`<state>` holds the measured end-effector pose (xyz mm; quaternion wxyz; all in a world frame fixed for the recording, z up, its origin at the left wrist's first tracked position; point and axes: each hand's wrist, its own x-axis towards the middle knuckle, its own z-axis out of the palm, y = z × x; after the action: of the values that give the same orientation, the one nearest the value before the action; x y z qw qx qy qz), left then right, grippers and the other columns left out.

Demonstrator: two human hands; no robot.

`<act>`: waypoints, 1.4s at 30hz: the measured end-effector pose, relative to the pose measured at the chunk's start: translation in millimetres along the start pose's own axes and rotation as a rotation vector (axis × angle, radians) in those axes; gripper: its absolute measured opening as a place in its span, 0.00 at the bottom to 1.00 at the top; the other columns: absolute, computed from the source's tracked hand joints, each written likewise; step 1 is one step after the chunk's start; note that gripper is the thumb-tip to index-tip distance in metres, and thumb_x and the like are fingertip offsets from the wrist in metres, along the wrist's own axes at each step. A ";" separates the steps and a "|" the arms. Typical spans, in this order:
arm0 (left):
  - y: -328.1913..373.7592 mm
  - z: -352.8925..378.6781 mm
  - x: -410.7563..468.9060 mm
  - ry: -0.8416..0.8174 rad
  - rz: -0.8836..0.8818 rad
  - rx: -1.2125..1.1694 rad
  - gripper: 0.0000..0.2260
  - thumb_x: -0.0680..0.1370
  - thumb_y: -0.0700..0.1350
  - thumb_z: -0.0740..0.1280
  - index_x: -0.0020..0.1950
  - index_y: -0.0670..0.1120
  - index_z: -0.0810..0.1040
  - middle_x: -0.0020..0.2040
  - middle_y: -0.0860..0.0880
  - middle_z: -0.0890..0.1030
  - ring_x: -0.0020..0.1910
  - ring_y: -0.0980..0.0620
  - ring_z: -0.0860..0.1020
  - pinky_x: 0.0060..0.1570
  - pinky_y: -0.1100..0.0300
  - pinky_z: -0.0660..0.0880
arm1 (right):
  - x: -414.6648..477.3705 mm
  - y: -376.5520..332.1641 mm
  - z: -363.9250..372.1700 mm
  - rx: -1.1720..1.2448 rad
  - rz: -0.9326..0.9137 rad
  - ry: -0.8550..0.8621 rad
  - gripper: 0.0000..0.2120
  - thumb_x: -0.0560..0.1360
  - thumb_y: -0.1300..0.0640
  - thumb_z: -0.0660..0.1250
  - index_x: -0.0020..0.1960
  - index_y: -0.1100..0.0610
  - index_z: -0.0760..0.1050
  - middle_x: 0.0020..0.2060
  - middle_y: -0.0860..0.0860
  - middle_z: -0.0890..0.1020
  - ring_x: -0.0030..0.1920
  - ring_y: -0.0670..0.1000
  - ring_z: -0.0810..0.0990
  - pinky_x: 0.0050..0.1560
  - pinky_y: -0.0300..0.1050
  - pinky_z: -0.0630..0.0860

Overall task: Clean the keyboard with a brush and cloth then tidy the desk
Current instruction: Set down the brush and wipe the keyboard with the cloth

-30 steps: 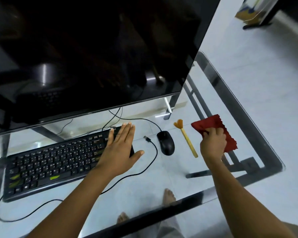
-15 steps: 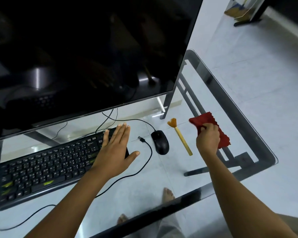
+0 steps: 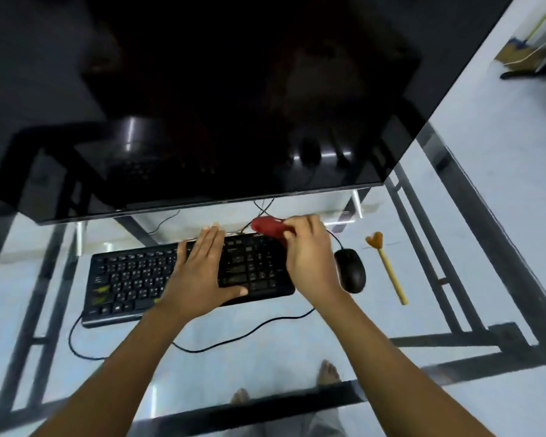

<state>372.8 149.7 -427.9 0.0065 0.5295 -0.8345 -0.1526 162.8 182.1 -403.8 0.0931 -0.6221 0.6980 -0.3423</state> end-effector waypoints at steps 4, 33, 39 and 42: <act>-47.3 5.8 -15.8 -0.088 -0.098 0.001 0.60 0.59 0.78 0.58 0.78 0.46 0.38 0.79 0.49 0.39 0.75 0.55 0.34 0.73 0.42 0.35 | -27.5 -27.0 58.1 -0.114 -0.074 -0.219 0.10 0.77 0.61 0.64 0.57 0.54 0.76 0.51 0.55 0.75 0.49 0.57 0.74 0.49 0.54 0.73; -74.7 24.1 -19.9 -0.106 -0.050 0.000 0.60 0.62 0.76 0.64 0.78 0.47 0.37 0.77 0.52 0.33 0.75 0.54 0.32 0.73 0.44 0.33 | -26.2 -14.8 108.6 -0.265 -0.312 -0.285 0.20 0.71 0.59 0.67 0.63 0.50 0.77 0.41 0.53 0.76 0.38 0.54 0.75 0.40 0.46 0.76; -73.6 23.4 -19.3 -0.117 -0.059 0.006 0.59 0.62 0.76 0.65 0.78 0.47 0.36 0.78 0.51 0.33 0.75 0.54 0.32 0.73 0.43 0.34 | -40.4 -35.3 119.1 -0.241 -0.169 -0.250 0.19 0.76 0.55 0.61 0.66 0.55 0.75 0.41 0.53 0.75 0.37 0.56 0.75 0.42 0.50 0.72; -72.4 21.5 -18.1 -0.135 -0.062 0.025 0.59 0.63 0.76 0.64 0.78 0.46 0.36 0.78 0.51 0.34 0.75 0.53 0.32 0.74 0.42 0.36 | -28.4 -15.7 107.2 -0.268 -0.298 -0.408 0.20 0.78 0.52 0.55 0.68 0.48 0.73 0.47 0.54 0.76 0.43 0.57 0.76 0.45 0.50 0.73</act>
<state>440.9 142.6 -464.6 -0.0613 0.5434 -0.8182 -0.1775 240.9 169.9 -483.1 0.0972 -0.7807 0.6046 -0.1248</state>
